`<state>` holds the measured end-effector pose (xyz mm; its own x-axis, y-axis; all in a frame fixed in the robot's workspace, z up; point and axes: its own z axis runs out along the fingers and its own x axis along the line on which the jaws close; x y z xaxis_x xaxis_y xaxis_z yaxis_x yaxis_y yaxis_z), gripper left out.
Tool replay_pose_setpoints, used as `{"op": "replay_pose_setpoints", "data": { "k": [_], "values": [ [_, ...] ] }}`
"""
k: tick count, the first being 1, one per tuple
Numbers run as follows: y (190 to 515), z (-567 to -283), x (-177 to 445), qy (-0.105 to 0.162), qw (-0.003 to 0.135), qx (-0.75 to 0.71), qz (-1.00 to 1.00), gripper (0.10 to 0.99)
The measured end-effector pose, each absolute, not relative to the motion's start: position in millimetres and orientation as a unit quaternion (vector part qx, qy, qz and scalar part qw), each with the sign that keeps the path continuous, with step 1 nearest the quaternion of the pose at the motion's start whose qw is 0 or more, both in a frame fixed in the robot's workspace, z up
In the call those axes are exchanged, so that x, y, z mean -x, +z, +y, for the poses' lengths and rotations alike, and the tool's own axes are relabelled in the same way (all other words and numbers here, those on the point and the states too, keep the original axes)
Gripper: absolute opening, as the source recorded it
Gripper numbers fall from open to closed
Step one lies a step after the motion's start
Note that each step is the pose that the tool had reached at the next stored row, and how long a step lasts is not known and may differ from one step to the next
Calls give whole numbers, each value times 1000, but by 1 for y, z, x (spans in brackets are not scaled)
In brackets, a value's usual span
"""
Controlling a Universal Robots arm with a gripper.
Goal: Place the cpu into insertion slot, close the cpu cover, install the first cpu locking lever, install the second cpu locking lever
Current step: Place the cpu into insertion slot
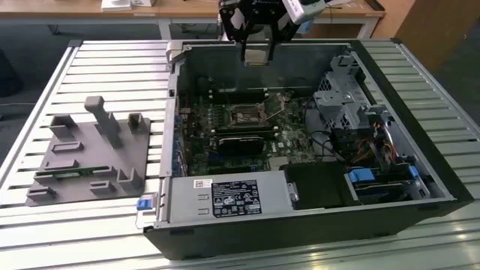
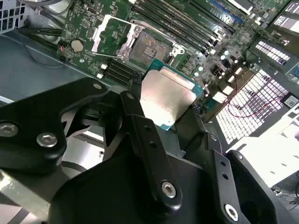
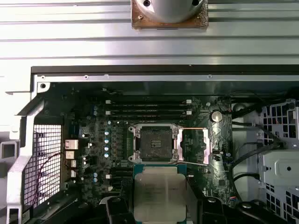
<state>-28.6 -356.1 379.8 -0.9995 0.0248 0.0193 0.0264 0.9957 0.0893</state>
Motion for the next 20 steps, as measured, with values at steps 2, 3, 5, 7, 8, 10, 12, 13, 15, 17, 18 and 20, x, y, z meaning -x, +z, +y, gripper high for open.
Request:
{"op": "replay_pose_setpoints", "data": {
  "k": [2, 3, 5, 7, 8, 10, 12, 13, 15, 17, 18, 20],
  "values": [
    [380, -356, 29, -45, 9, 13, -999, 537],
    [380, -356, 29, -45, 9, 13, -999, 537],
    [380, -356, 29, -45, 9, 13, -999, 537],
    [380, -356, 29, -45, 9, 14, -999, 537],
    [380, -356, 29, -45, 9, 16, -999, 537],
    [380, -356, 29, -45, 9, 22, -999, 537],
    [380, -356, 29, -45, 8, 29, -999, 537],
    [380, -356, 29, -45, 8, 33, -998, 537],
    [380, -356, 29, -45, 8, 41, -998, 537],
    [380, -356, 29, -45, 8, 47, -998, 537],
    [379, -356, 29, -45, 7, 51, -998, 537],
    [379, -356, 29, -45, 7, 57, -997, 537]
  ]
}}
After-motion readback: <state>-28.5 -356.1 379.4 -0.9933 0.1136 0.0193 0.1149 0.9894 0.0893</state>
